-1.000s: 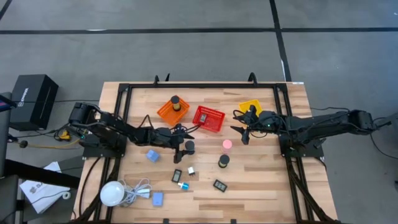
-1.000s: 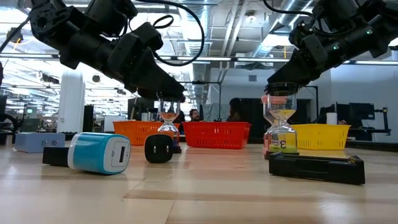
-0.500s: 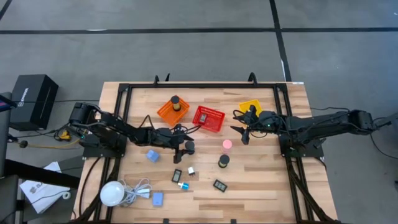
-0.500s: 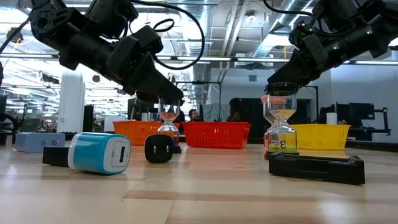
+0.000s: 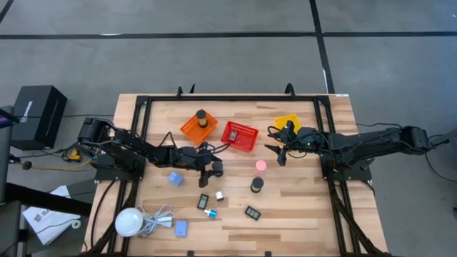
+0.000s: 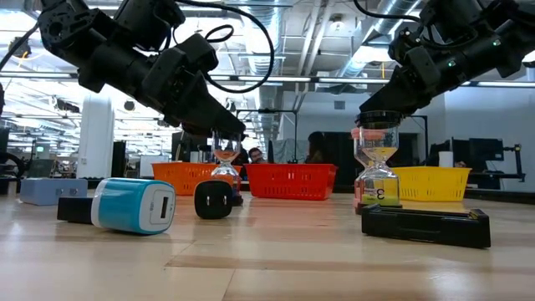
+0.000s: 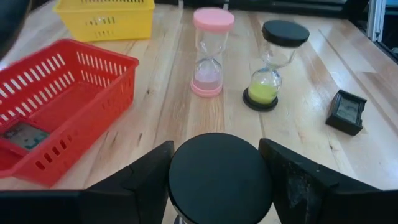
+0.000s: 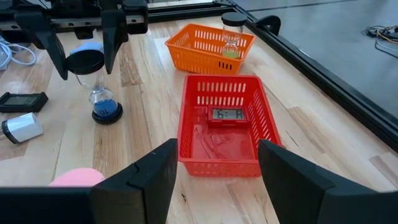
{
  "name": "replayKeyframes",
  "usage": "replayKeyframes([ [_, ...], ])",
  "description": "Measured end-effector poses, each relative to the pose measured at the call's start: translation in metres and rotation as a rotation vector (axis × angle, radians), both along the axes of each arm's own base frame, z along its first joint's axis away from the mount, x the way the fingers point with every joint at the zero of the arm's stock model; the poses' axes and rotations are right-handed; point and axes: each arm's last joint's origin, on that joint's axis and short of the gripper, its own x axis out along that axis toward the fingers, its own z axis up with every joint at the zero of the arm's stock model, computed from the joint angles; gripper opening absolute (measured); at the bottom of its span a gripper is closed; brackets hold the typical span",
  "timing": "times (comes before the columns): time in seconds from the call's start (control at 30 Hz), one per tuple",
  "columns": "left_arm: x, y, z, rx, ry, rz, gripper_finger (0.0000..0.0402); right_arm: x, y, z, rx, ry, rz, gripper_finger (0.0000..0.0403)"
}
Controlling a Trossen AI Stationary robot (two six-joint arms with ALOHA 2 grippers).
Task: Pick & Place Office items
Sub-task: Put the blue hourglass into the orange bin
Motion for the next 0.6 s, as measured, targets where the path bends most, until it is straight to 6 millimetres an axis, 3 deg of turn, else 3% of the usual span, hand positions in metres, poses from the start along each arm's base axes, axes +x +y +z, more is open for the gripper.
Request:
replayKeyframes([
  [0.23,-0.007,0.024,0.034,-0.008,-0.13,0.091,0.0206,0.0,0.0,0.0,0.017,-0.002,-0.007,0.0214],
  [0.37,-0.019,0.046,0.057,0.006,-0.194,0.177,0.0228,0.0,0.0,-0.001,0.017,0.003,-0.007,0.0214],
  [0.47,-0.029,0.063,0.068,0.058,-0.21,0.232,0.0236,0.0,0.0,-0.001,0.017,0.004,-0.007,0.0214],
  [0.6,-0.038,0.088,0.073,0.076,-0.22,0.345,0.0208,0.0,0.0,-0.001,0.017,0.006,-0.007,0.0214],
])
